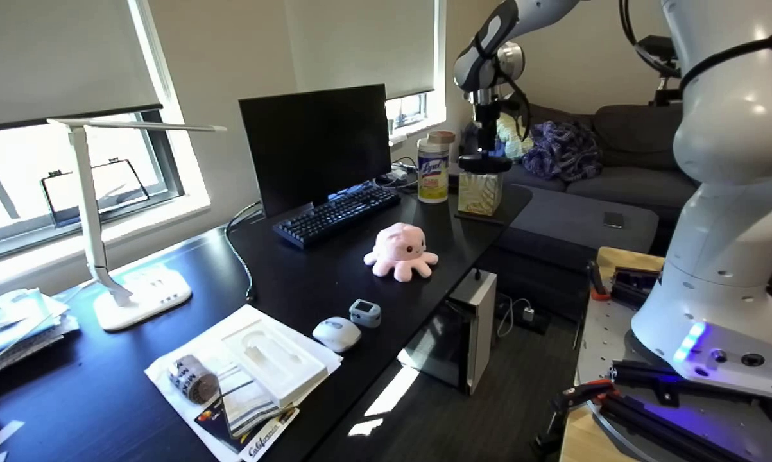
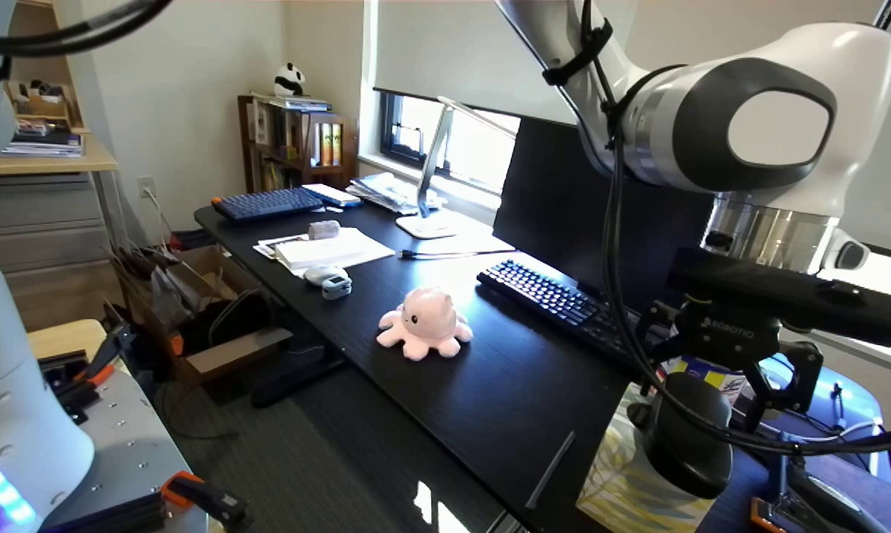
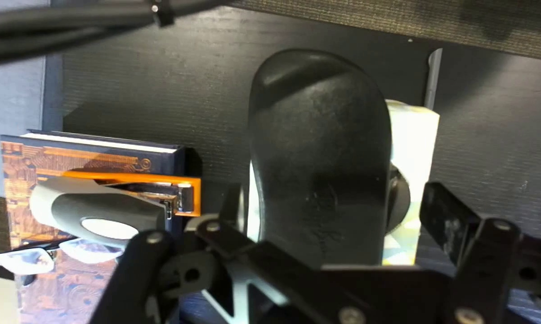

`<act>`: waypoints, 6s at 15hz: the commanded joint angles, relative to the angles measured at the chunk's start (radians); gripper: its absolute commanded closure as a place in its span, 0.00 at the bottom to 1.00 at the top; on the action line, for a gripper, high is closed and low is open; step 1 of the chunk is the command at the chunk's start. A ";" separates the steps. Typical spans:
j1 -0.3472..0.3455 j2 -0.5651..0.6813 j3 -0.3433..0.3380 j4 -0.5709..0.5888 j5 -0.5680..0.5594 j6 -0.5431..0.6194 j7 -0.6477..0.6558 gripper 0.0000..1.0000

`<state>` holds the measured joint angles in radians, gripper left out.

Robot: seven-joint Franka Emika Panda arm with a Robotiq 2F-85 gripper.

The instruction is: Put the case on the box on the table left of the plushy

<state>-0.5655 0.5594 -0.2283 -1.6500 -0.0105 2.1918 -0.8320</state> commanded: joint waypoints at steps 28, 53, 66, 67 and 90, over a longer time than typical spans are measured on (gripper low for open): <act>-0.010 -0.397 -0.017 -0.306 -0.030 0.005 0.036 0.51; 0.426 -0.848 0.082 -1.012 0.081 0.191 0.503 0.51; 0.653 -0.702 0.135 -0.957 0.252 0.187 0.481 0.51; 0.667 -0.672 0.152 -0.941 0.269 0.191 0.497 0.51; 0.691 -0.028 0.255 -0.516 0.188 0.491 0.924 0.51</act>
<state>0.0928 0.5128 0.0559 -2.1819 0.2487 2.6588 0.0078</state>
